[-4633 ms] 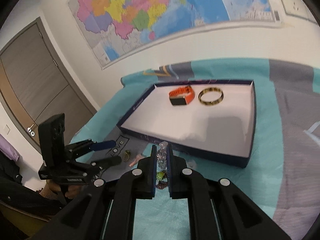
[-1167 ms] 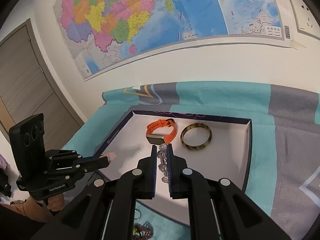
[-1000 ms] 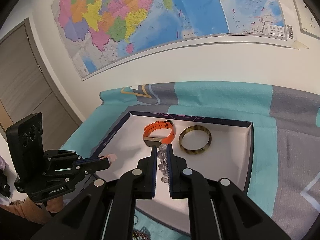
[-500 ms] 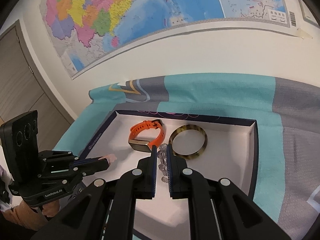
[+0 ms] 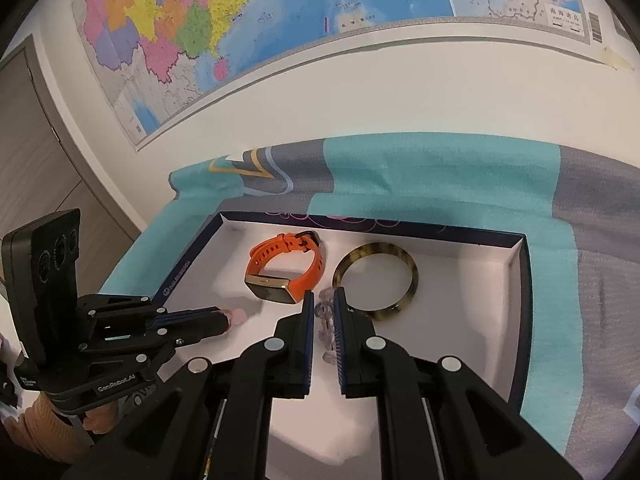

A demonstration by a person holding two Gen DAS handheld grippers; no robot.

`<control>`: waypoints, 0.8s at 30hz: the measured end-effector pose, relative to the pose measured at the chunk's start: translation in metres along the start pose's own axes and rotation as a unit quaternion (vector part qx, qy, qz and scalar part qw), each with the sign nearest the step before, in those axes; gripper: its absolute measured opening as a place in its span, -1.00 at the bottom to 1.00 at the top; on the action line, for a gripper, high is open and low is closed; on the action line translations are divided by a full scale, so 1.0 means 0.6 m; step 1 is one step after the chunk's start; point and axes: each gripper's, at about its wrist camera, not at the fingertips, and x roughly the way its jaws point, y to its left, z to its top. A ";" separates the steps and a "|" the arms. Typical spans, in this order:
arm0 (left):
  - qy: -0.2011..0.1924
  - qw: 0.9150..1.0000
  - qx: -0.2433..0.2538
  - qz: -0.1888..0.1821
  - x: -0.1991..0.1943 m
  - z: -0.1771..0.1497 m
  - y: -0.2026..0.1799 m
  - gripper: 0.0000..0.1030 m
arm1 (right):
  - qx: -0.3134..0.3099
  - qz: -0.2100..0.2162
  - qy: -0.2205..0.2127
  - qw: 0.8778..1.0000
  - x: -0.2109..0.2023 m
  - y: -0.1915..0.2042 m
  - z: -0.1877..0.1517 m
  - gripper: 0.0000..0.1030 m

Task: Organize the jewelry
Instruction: 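Carry the pink ring and crystal bracelet with both tools into the box, then open the left tool to drop the pink ring while the right tool releases the crystal bracelet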

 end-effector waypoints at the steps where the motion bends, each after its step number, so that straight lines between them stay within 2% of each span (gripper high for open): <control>1: 0.001 1.000 0.000 0.000 0.002 0.001 0.000 -0.92 | 0.001 -0.001 -0.001 1.000 0.000 0.000 0.001 -0.81; 16: -0.002 1.000 -0.004 0.011 0.005 0.004 0.003 -0.85 | 0.024 -0.011 0.005 1.000 0.009 -0.022 -0.003 -0.80; 22: -0.010 1.000 0.002 0.016 -0.005 0.001 -0.001 -0.68 | 0.039 -0.021 0.005 0.999 0.014 -0.030 -0.004 -0.79; 24: -0.014 1.000 0.000 0.018 -0.009 -0.002 -0.001 -0.66 | 0.046 -0.026 0.004 0.999 0.014 -0.036 -0.005 -0.62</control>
